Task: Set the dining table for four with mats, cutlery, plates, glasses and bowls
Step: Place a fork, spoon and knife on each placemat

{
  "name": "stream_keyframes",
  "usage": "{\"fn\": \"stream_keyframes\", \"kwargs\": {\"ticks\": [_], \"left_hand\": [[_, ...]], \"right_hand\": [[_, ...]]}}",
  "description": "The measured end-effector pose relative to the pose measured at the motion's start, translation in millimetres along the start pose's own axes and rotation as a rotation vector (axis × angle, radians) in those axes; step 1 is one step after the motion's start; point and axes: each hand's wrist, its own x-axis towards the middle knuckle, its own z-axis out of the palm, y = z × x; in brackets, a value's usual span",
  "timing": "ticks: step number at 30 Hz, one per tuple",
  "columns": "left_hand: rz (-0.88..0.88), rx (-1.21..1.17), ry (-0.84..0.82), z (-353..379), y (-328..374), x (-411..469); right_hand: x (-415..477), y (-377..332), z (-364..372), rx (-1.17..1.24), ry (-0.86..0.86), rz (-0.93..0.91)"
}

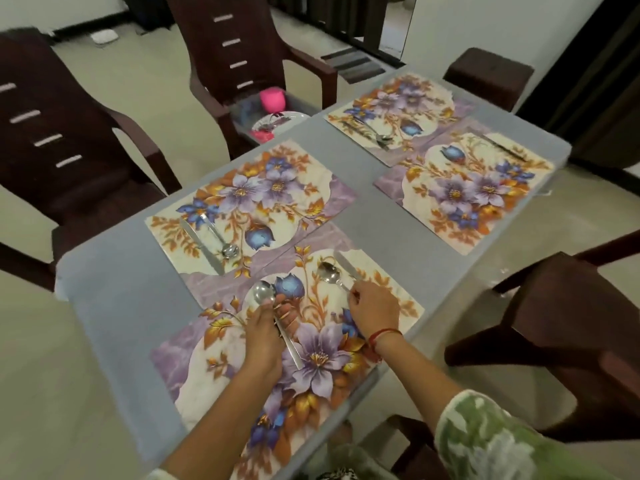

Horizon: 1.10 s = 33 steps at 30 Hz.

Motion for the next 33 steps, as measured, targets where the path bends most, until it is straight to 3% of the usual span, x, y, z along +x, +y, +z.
{"fn": "stream_keyframes", "kwargs": {"ticks": [8,10,12,14,16,18,23,27,33], "left_hand": [[0.002,0.027,-0.031,2.2,-1.8,-5.3],[-0.002,0.088,-0.036,-0.3,-1.9,-3.7],[0.014,0.107,-0.074,5.3,0.3,-7.3],[0.048,0.132,-0.129,16.8,3.0,-14.4],[0.078,0.186,-0.175,32.9,5.3,-22.7],[0.086,0.225,-0.199,51.2,5.5,-25.4],[0.123,0.291,-0.229,102.5,-2.4,-21.6],[0.120,0.326,-0.228,154.7,-13.0,-10.7],[0.123,0.215,-0.023,253.8,-36.7,42.3]], "right_hand": [[0.1,-2.6,-11.2,-0.135,-0.021,-0.045],[-3.8,-4.1,-21.1,0.064,0.065,-0.054],[-11.8,-10.7,-38.4,0.454,0.123,0.001],[-23.2,-21.4,-57.1,0.728,-0.038,0.034],[-36.4,-27.5,-66.4,0.771,-0.304,-0.011],[-46.4,-27.3,-70.3,0.755,-0.414,-0.044],[-27.1,0.6,-82.4,0.661,-0.197,-0.055],[13.9,47.9,-88.9,0.555,-0.121,-0.143],[108.0,141.3,-114.5,0.560,-0.070,-0.145]]}}
